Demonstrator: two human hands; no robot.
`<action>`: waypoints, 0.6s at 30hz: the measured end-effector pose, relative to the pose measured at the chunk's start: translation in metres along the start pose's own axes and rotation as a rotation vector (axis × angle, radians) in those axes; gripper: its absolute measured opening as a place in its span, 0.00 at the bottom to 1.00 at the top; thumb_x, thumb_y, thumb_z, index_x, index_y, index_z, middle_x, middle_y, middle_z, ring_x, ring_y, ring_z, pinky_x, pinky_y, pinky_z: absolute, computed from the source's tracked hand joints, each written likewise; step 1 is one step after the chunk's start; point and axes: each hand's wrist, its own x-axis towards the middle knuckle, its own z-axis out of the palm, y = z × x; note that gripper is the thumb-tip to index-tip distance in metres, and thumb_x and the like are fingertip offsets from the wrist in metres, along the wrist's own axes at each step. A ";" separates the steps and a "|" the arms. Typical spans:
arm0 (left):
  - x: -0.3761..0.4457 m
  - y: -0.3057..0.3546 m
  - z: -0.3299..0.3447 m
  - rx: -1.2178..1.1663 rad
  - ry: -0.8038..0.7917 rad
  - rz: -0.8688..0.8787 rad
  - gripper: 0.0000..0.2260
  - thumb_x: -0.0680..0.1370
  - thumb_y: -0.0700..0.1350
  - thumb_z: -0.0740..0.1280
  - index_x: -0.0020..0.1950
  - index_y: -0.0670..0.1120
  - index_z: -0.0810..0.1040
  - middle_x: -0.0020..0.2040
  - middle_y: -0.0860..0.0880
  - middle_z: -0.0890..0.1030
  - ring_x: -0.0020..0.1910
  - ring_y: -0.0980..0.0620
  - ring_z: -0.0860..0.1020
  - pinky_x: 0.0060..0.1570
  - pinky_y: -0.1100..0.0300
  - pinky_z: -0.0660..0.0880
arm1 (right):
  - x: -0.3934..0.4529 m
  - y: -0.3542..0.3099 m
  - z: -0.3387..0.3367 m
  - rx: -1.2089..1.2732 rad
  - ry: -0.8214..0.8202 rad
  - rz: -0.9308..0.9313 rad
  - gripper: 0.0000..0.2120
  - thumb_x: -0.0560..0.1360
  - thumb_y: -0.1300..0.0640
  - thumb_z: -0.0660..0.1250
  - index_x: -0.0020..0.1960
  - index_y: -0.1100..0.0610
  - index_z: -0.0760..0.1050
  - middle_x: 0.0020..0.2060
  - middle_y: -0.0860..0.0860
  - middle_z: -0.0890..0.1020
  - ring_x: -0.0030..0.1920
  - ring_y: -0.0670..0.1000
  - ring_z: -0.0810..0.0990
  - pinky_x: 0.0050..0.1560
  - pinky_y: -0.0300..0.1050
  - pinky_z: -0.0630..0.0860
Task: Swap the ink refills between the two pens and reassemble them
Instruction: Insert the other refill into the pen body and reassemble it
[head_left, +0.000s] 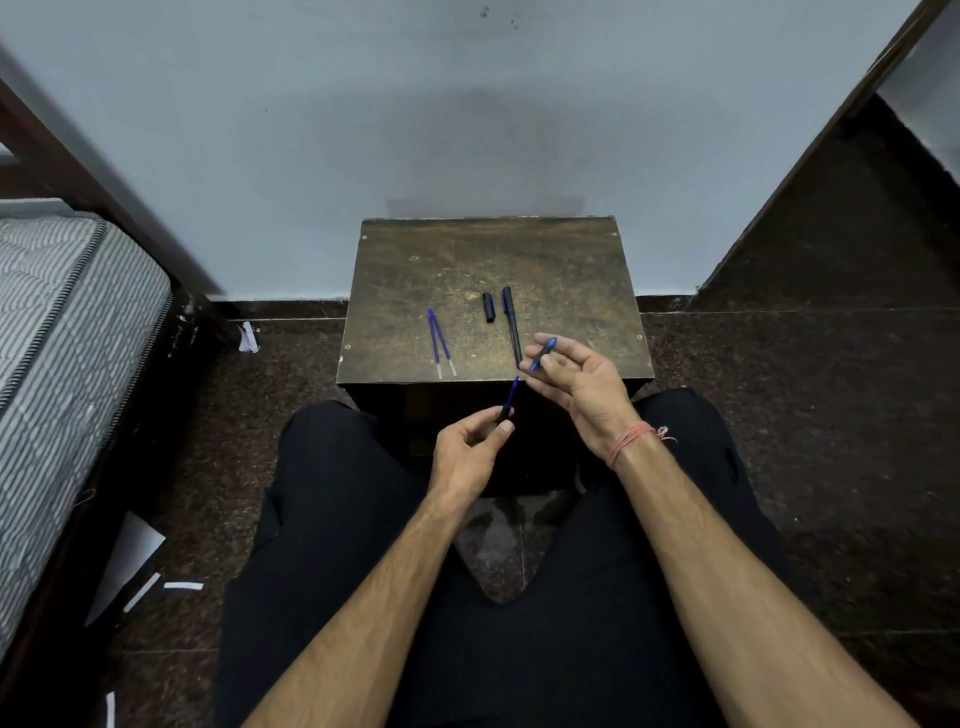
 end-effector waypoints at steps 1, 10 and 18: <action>0.000 0.000 0.000 0.002 -0.001 0.002 0.11 0.82 0.42 0.76 0.63 0.50 0.88 0.47 0.51 0.88 0.43 0.65 0.84 0.46 0.73 0.78 | -0.001 0.001 0.000 -0.012 -0.010 -0.002 0.12 0.85 0.67 0.67 0.66 0.59 0.82 0.58 0.57 0.89 0.62 0.57 0.88 0.63 0.50 0.85; 0.002 -0.002 0.000 -0.013 -0.034 -0.001 0.12 0.82 0.42 0.76 0.65 0.50 0.88 0.52 0.50 0.90 0.45 0.66 0.85 0.48 0.73 0.78 | -0.002 0.001 0.001 -0.086 -0.006 -0.035 0.13 0.85 0.67 0.67 0.68 0.61 0.81 0.57 0.57 0.89 0.58 0.54 0.89 0.61 0.47 0.86; 0.004 -0.007 -0.001 -0.032 -0.039 0.002 0.12 0.81 0.43 0.77 0.64 0.53 0.88 0.53 0.53 0.91 0.51 0.64 0.87 0.50 0.73 0.78 | -0.004 0.001 0.001 -0.137 -0.052 -0.026 0.15 0.84 0.68 0.67 0.71 0.64 0.79 0.57 0.58 0.88 0.56 0.52 0.89 0.59 0.45 0.86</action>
